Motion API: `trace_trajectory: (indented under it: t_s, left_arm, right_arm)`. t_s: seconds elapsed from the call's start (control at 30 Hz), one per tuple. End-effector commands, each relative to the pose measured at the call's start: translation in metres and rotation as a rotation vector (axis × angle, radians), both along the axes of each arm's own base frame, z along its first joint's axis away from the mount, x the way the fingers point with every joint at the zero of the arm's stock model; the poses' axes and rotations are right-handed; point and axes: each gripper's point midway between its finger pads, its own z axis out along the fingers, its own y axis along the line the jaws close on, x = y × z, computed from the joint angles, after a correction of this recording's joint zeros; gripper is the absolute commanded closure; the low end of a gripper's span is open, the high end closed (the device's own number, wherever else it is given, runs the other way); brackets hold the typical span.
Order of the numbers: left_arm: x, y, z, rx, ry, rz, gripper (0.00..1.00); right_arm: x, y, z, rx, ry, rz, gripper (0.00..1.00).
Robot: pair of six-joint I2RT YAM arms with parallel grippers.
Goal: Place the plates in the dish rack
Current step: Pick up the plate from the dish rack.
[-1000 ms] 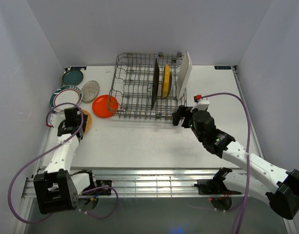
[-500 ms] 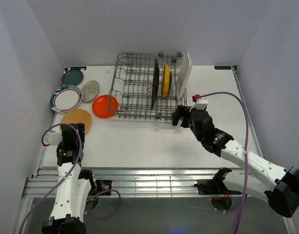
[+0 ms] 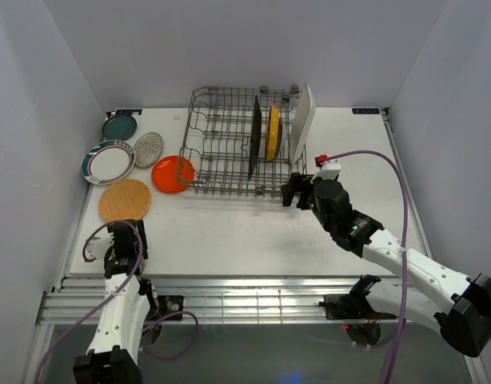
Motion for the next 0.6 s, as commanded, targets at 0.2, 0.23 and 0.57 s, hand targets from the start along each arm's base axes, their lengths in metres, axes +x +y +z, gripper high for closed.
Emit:
trace_trajectory:
  t_s: [0.2, 0.23, 0.57]
  left_arm:
    - [0.011, 0.007, -0.018, -0.032, -0.128, 0.080, 0.19]
    - [0.010, 0.008, -0.019, -0.028, -0.129, 0.087, 0.19]
    - [0.016, 0.021, -0.015, 0.021, -0.118, 0.131, 0.19]
  right_arm:
    - [0.003, 0.006, 0.035, 0.069, -0.074, 0.013, 0.10]
    - [0.004, 0.006, 0.036, 0.071, -0.074, 0.013, 0.10]
    - [0.005, 0.010, 0.032, 0.061, -0.062, 0.021, 0.10]
